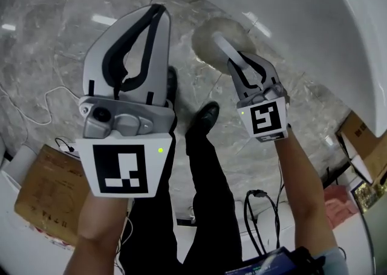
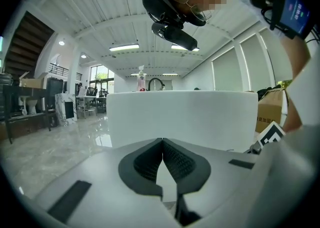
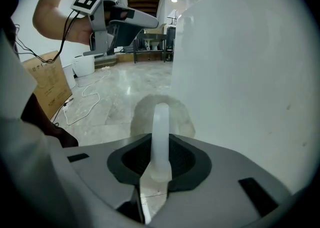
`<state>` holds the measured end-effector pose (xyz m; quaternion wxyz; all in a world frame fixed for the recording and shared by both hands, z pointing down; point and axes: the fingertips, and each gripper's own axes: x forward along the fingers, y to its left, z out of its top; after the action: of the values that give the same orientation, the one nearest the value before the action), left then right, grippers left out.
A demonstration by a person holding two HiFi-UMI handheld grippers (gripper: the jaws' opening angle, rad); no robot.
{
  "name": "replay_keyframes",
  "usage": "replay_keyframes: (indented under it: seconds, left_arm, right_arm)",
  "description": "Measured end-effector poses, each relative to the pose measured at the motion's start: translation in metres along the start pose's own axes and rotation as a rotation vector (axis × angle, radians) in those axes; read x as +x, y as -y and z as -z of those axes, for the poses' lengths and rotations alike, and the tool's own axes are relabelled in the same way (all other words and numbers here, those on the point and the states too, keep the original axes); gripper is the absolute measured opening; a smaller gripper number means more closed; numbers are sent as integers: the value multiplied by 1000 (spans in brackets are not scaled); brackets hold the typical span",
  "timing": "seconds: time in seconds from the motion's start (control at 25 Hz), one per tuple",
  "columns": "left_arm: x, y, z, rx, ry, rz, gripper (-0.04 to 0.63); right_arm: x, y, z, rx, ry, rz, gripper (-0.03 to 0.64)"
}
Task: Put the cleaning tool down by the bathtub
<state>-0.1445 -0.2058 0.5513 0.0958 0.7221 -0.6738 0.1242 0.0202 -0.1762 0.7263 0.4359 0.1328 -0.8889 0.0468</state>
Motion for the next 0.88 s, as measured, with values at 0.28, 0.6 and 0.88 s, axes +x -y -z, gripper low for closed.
replay_keyframes:
  seconds: [0.28, 0.6, 0.88]
  left_arm:
    - [8, -7, 21, 0, 0, -9, 15]
    - [10, -14, 52, 2, -30, -14, 15]
    - [14, -19, 67, 17, -21, -26, 15]
  right_arm:
    - [49, 8, 30, -22, -37, -7, 95]
    - [93, 14, 59, -31, -79, -27, 97]
    - [117, 20, 78, -44, -106, -34, 97]
